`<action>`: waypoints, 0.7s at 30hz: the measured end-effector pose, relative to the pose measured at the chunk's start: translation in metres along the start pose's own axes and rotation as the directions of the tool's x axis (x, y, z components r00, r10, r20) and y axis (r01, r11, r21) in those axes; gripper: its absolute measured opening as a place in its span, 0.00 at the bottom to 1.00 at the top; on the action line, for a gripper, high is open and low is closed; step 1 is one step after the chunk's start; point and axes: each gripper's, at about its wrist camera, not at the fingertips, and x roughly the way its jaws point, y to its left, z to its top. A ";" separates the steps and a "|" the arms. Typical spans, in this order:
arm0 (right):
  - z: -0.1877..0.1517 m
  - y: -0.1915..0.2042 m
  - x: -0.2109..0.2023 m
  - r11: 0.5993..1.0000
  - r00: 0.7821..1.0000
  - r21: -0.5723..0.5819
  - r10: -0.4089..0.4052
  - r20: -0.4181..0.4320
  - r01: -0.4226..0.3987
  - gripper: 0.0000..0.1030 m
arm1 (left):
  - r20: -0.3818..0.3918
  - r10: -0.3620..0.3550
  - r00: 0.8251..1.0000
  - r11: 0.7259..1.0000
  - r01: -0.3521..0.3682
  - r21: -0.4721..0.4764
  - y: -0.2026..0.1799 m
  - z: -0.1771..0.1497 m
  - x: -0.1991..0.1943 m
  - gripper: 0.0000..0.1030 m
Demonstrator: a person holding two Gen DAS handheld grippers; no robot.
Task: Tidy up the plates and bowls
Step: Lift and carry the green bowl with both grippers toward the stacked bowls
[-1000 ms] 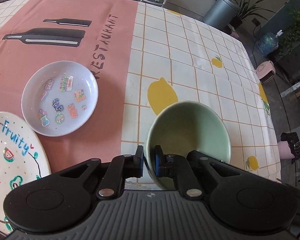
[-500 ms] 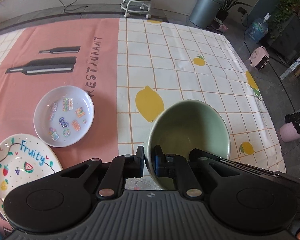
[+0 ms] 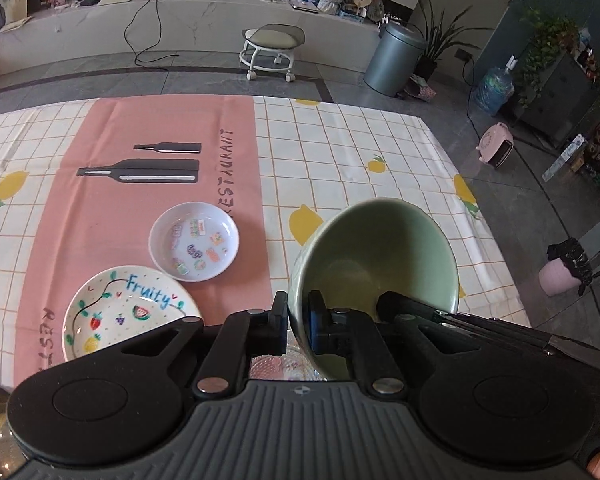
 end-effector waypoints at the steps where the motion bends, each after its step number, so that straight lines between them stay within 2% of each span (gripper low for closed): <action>1: -0.002 0.011 -0.008 1.000 1.000 -0.029 0.012 0.015 -0.011 0.09 | 0.000 -0.009 1.000 1.000 0.009 -0.012 0.007 -0.001 -0.008 0.11; 5: -0.014 0.051 -0.029 0.992 0.998 -0.112 0.055 0.022 -0.052 0.09 | -0.002 0.007 1.000 0.998 -0.007 -0.061 0.032 -0.013 -0.045 0.10; 9: -0.031 0.089 -0.038 0.978 0.997 -0.193 0.080 0.002 -0.078 0.09 | 0.064 0.054 0.996 0.995 -0.049 -0.088 0.055 -0.036 -0.077 0.10; 13: -0.050 0.123 -0.038 0.956 0.993 -0.269 0.104 -0.061 -0.116 0.09 | 0.085 0.087 0.993 0.990 -0.077 -0.121 0.080 -0.058 -0.095 0.11; 17: -0.065 0.147 -0.034 0.940 0.987 -0.306 0.123 -0.103 -0.149 0.09 | 0.083 0.066 0.994 0.987 -0.052 -0.153 0.109 -0.074 -0.105 0.12; 21: -0.077 0.169 -0.031 0.927 0.987 -0.344 0.114 -0.117 -0.148 0.09 | 0.098 0.040 0.994 0.975 -0.017 -0.221 0.134 -0.089 -0.110 0.12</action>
